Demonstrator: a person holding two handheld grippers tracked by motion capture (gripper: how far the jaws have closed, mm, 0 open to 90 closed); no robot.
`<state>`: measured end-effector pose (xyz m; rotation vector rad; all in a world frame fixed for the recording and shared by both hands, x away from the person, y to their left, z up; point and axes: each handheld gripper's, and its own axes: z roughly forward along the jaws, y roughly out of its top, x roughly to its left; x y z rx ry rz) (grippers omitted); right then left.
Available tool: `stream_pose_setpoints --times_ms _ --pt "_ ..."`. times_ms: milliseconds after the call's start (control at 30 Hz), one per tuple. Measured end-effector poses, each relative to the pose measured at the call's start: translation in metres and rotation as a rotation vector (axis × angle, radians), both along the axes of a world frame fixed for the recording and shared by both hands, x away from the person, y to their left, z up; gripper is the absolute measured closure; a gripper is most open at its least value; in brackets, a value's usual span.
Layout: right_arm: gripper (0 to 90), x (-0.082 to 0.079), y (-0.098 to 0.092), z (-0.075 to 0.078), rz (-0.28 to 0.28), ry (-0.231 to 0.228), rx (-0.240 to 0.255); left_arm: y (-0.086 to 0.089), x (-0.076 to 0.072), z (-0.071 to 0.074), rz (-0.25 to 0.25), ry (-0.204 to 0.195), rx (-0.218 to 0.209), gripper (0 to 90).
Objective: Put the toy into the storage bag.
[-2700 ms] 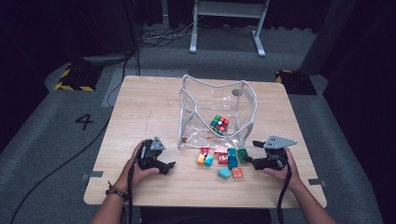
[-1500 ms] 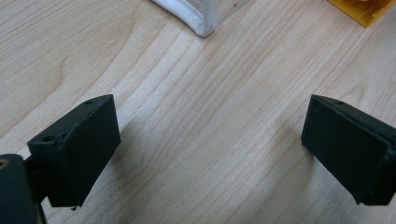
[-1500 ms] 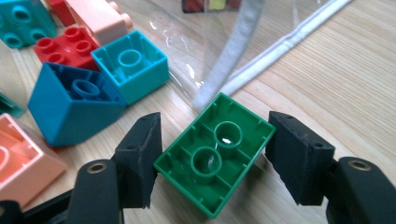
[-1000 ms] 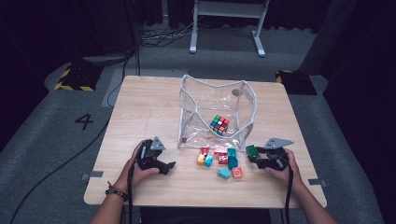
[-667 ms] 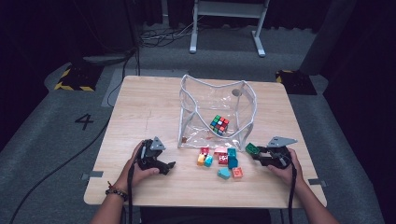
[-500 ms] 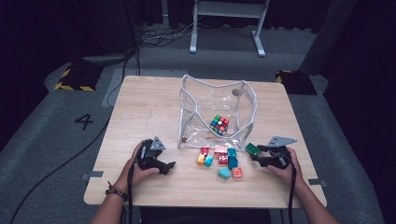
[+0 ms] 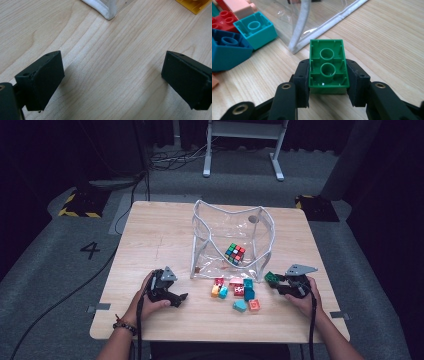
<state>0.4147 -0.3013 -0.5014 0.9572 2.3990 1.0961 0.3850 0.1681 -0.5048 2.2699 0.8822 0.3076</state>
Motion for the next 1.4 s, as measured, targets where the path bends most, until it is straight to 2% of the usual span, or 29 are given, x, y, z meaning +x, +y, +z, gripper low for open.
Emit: stream_pose_setpoints --times_ms 100,200,267,300,333,367,467,567,633,733,867,900,933,1000,1033,1067,1100,1167,1200,1233,1267,1300,1367,1400 --pt "59.2 0.0 -0.002 0.001 -0.013 -0.004 -0.01 0.0 0.0 0.0 0.0 -0.002 0.0 4.6" --pt "59.2 0.0 -0.005 0.003 -0.017 -0.016 0.003 0.0 -0.001 0.0 0.005 0.012 0.0 4.6" --pt "59.2 -0.001 -0.007 0.005 -0.018 -0.024 0.004 0.0 0.0 0.0 0.004 -0.003 0.001 4.6" --pt "59.2 -0.001 -0.007 0.006 -0.019 -0.023 0.011 0.0 -0.001 0.0 0.012 0.014 0.0 4.6" --pt "59.2 -0.001 -0.008 0.007 -0.018 -0.029 0.011 0.0 0.0 0.0 -0.003 -0.002 0.003 4.6" --pt "59.2 -0.001 -0.009 0.008 -0.02 -0.034 0.01 0.0 -0.001 0.0 0.007 0.009 0.004 4.6" --pt "59.2 -0.001 -0.012 0.012 -0.022 -0.043 0.031 0.0 0.0 0.0 -0.001 0.001 0.003 4.6" --pt "59.2 -0.002 -0.015 0.019 -0.031 -0.067 0.035 0.0 0.0 0.0 0.003 -0.004 0.003 4.6" --pt "59.2 -0.002 -0.018 0.024 -0.033 -0.068 0.057 0.0 0.0 0.0 0.005 -0.004 0.001 4.6" --pt "59.2 -0.001 -0.023 0.033 -0.046 -0.094 0.073 0.0 0.0 0.0 0.006 0.003 -0.005 4.6" --pt "59.2 0.002 -0.031 0.049 -0.066 -0.128 0.107 0.0 -0.001 0.0 0.007 0.009 -0.002 4.6" --pt "59.2 0.002 -0.031 0.049 -0.066 -0.128 0.107 0.0 -0.001 0.0 0.007 0.009 -0.002 4.6" --pt "59.2 0.004 -0.034 0.058 -0.073 -0.14 0.116 0.0 -0.001 0.0 0.012 0.009 0.002 4.6" --pt "59.2 0.006 -0.037 0.066 -0.08 -0.154 0.126 0.0 0.0 0.0 0.003 -0.004 0.003 4.6" --pt "59.2 0.007 -0.038 0.07 -0.081 -0.162 0.129 0.0 -0.001 0.0 0.006 0.009 0.003 4.6" --pt "59.2 0.008 -0.039 0.075 -0.08 -0.168 0.134 0.0 0.0 0.0 0.003 0.007 0.001 4.6" --pt "59.2 0.009 -0.039 0.08 -0.085 -0.177 0.127 0.0 0.0 0.0 0.003 -0.004 0.003 4.5" --pt "59.2 0.013 -0.039 0.091 -0.085 -0.196 0.118 0.0 -0.001 0.0 0.005 0.01 0.001 4.6" --pt "59.2 0.015 -0.04 0.097 -0.08 -0.207 0.117 0.0 0.0 0.0 0.003 -0.005 0.004 4.6" --pt "59.2 0.017 -0.039 0.103 -0.081 -0.217 0.118 0.0 -0.001 0.0 0.01 0.01 0.001 4.6" --pt "59.2 0.018 -0.039 0.108 -0.082 -0.226 0.119 0.0 0.0 0.0 0.003 -0.003 0.002 4.6" --pt "59.2 0.02 -0.038 0.114 -0.074 -0.232 0.122 0.0 -0.001 0.0 0.008 0.012 0.0 4.6" --pt "59.2 0.023 -0.037 0.127 -0.071 -0.256 0.12 0.0 0.0 0.0 -0.001 0.0 0.004 4.6" --pt "59.2 0.025 -0.035 0.134 -0.07 -0.267 0.125 0.0 -0.001 0.0 0.014 0.008 -0.001 4.6"
